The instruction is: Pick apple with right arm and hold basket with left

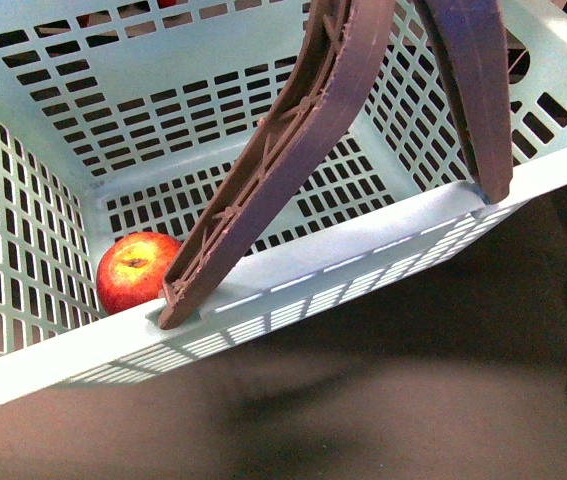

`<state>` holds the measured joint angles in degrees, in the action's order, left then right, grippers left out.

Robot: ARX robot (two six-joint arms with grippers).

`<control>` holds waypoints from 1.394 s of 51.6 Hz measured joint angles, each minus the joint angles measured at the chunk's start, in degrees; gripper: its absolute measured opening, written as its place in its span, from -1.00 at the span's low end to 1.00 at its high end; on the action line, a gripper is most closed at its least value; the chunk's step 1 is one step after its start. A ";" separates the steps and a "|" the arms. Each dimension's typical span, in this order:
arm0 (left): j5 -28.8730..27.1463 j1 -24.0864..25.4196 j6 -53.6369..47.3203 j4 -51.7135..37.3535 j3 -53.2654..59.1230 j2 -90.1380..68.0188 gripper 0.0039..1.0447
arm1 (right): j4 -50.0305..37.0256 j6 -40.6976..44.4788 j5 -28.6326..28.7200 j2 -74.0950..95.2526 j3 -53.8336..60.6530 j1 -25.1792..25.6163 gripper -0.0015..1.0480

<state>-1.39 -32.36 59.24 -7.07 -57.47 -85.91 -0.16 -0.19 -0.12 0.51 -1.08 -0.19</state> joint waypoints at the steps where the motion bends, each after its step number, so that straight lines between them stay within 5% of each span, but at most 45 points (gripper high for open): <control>1: 0.04 -0.02 -0.02 0.02 0.00 0.00 -0.70 | 0.00 0.00 0.02 0.00 0.00 0.00 -0.96; 11: 0.07 0.00 0.17 0.00 0.00 -0.02 -0.70 | 0.07 0.07 0.00 -0.13 0.00 0.00 -0.93; 43: 0.07 0.00 0.15 0.00 0.00 -0.02 -0.70 | 0.07 0.00 0.00 -0.15 0.00 0.00 0.84; 49: 0.04 0.00 0.17 0.00 0.00 -0.02 -0.70 | 0.07 0.02 0.00 -0.15 0.00 0.00 0.83; 55: -7.23 0.52 6.73 0.00 0.00 -0.02 -0.70 | 0.07 0.02 0.00 -0.15 0.00 0.00 0.83; 72: -10.14 13.20 17.25 -0.17 -0.81 -6.08 -0.70 | 0.07 0.02 0.00 -0.17 0.00 0.00 0.83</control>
<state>-11.53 -19.16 76.49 -7.25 -58.28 -91.98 -0.10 -0.16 -0.12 0.34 -1.08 -0.19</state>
